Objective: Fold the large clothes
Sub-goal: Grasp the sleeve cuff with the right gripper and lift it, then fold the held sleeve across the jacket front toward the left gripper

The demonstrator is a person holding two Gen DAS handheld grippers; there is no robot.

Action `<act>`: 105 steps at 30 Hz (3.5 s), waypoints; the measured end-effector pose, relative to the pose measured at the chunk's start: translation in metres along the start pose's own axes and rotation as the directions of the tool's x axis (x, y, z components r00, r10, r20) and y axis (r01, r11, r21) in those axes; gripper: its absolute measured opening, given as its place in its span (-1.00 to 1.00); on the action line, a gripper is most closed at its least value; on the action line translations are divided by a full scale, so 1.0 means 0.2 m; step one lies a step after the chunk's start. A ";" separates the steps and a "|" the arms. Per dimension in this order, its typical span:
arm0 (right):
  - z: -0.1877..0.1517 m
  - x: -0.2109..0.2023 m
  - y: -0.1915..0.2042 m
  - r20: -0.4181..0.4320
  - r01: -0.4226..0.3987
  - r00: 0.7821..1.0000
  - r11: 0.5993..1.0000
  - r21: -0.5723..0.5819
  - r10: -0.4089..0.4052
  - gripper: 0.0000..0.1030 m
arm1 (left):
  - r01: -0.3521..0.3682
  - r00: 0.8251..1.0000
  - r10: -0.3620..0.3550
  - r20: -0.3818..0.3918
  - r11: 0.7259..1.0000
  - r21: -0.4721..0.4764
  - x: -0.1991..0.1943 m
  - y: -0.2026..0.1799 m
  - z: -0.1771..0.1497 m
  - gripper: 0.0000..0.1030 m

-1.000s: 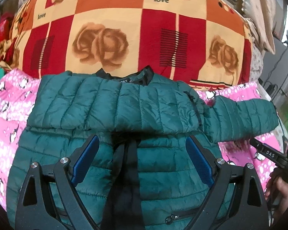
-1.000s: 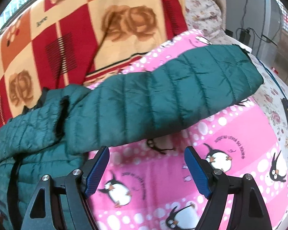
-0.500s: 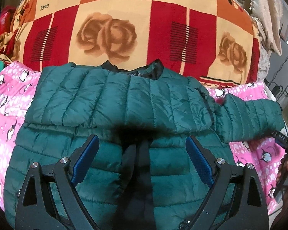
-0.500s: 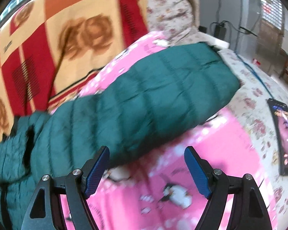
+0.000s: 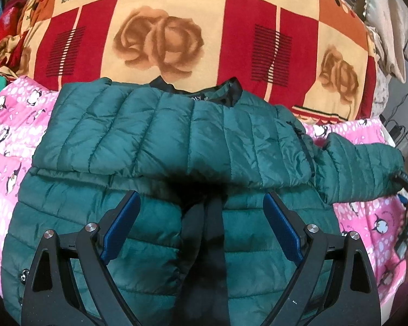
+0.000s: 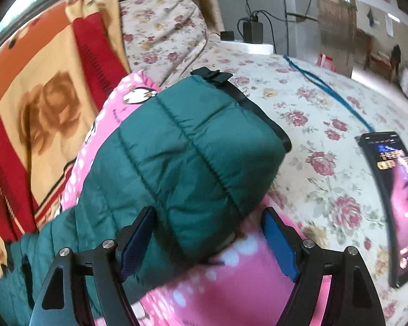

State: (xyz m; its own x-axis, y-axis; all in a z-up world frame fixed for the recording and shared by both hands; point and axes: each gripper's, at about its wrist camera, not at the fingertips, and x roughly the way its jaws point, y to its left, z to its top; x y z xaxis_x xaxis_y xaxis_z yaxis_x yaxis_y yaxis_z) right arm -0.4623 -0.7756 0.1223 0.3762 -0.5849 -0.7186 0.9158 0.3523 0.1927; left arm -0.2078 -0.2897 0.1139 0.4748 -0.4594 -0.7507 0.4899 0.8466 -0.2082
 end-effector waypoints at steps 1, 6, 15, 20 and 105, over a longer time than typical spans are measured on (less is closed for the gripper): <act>0.01 0.01 0.00 0.002 -0.010 1.000 1.000 0.006 0.010 0.52 | -0.002 1.000 0.002 -0.003 1.000 0.005 0.00 0.00 0.00 0.78; 0.05 0.01 0.03 0.053 -0.040 0.998 0.998 -0.037 0.042 0.27 | -0.015 1.000 0.015 -0.017 1.000 0.004 0.03 0.02 -0.01 0.78; 0.02 -0.16 0.14 0.083 -0.244 0.964 0.963 -0.112 0.254 -0.62 | -0.011 1.000 0.011 -0.007 1.000 -0.024 0.00 0.06 -0.01 0.78; -0.02 -0.30 0.22 0.069 -0.397 0.912 0.913 -0.098 0.404 -0.62 | -0.008 1.000 0.009 0.012 0.999 -0.036 -0.04 0.10 0.00 0.78; -0.52 -0.41 0.75 -0.197 -0.558 0.829 0.796 -0.236 0.523 0.33 | 0.100 0.994 -0.101 -0.033 0.995 -0.027 0.34 -0.10 0.35 -0.79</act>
State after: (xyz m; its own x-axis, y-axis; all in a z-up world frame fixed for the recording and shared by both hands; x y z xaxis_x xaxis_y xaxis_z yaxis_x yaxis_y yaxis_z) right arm -0.3699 -0.5986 0.1397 0.7633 -0.1568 -0.6267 0.4858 0.7788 0.3968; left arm -0.1337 -0.3567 0.1112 0.3989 -0.5334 -0.7459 0.5149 0.8034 -0.2991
